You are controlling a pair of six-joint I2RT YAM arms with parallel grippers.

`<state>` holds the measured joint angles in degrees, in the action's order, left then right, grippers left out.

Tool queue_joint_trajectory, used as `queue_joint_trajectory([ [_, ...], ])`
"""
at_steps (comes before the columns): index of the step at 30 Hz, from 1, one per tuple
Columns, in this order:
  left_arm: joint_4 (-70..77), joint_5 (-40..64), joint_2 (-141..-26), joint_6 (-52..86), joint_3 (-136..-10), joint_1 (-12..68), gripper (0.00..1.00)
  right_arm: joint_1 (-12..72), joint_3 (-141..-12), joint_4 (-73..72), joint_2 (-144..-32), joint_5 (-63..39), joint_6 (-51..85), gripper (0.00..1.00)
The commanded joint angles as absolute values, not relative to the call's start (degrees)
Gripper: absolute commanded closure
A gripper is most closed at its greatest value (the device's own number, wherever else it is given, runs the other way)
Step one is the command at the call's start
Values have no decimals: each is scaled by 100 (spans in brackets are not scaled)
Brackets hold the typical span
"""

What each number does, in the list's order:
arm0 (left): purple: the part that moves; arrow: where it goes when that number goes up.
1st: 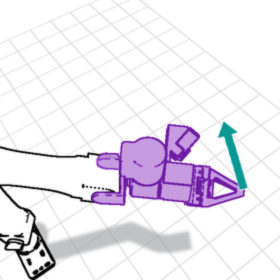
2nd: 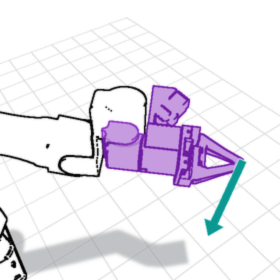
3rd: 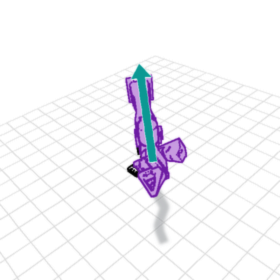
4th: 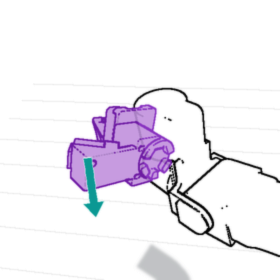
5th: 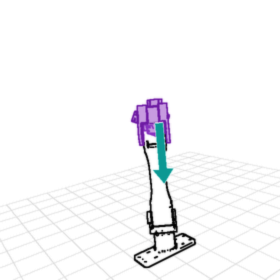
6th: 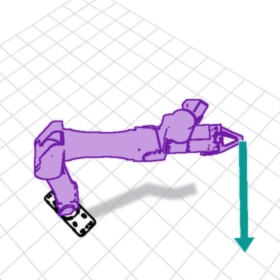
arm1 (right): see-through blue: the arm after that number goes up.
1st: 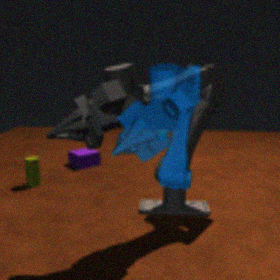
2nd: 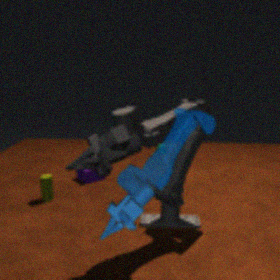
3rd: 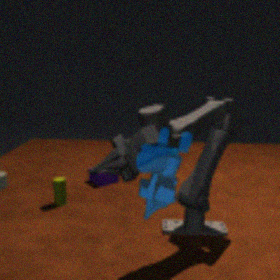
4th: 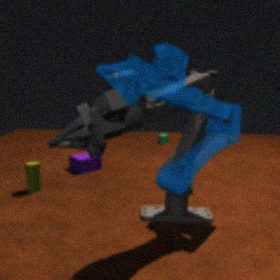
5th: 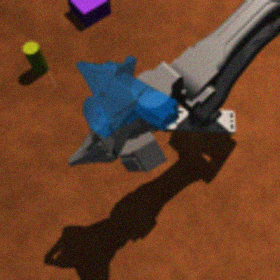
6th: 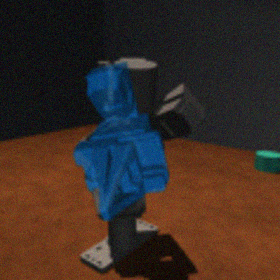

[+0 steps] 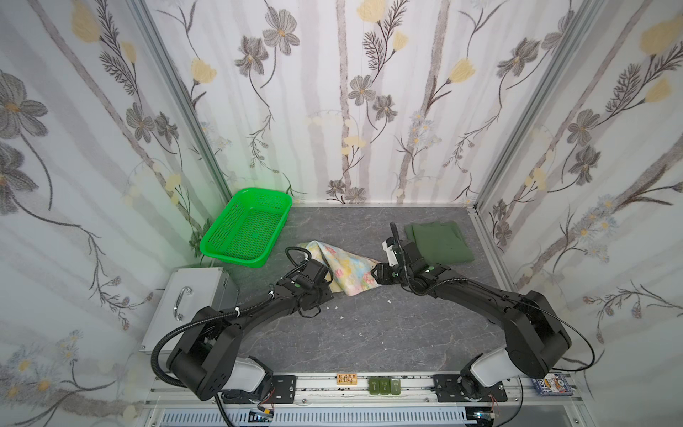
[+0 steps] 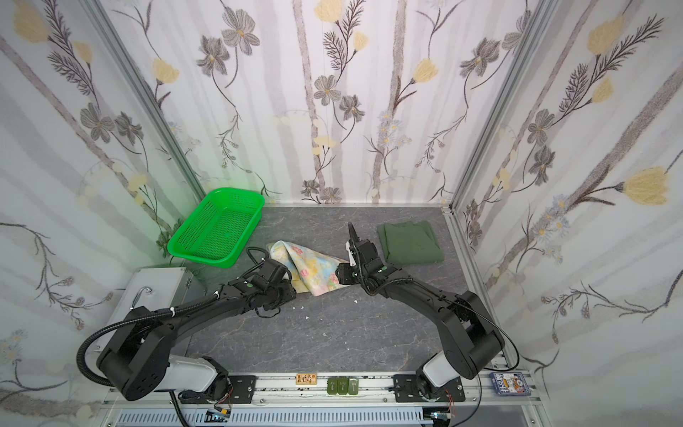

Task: Fold and stack skirts
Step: Flatten out the skirt at the center of the table.

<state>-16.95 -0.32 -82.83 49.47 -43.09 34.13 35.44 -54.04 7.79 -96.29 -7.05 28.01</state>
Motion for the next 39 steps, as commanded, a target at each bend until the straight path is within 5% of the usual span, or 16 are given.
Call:
queue_joint_trajectory([
  [1, -1677, -492, -8631, 4781, -4504, 3372, 31, 3506, -5448, 667, -9587, -659, 2830, 45],
  [6, -1653, -729, -8880, 4606, -4588, 3212, 30, 3432, -5485, 720, -9523, -704, 2837, 45],
  [12, -1568, -802, -8990, 4347, -4618, 3138, 43, 3371, -5512, 721, -9553, -772, 2906, 45],
  [22, -1203, -699, -9370, 4140, -4720, 3138, 50, 3340, -5522, 761, -9510, -796, 2937, 46],
  [28, -1099, -637, -9530, 4107, -4770, 3138, 73, 3305, -5490, 796, -9492, -781, 2936, 46],
  [31, -1107, -615, -9400, 4096, -4790, 3138, 97, 3292, -5484, 821, -9478, -775, 2940, 46],
  [39, -1207, -66, -8367, 4175, -4989, 3089, 100, 3217, -5335, 909, -9186, -855, 2905, 44],
])
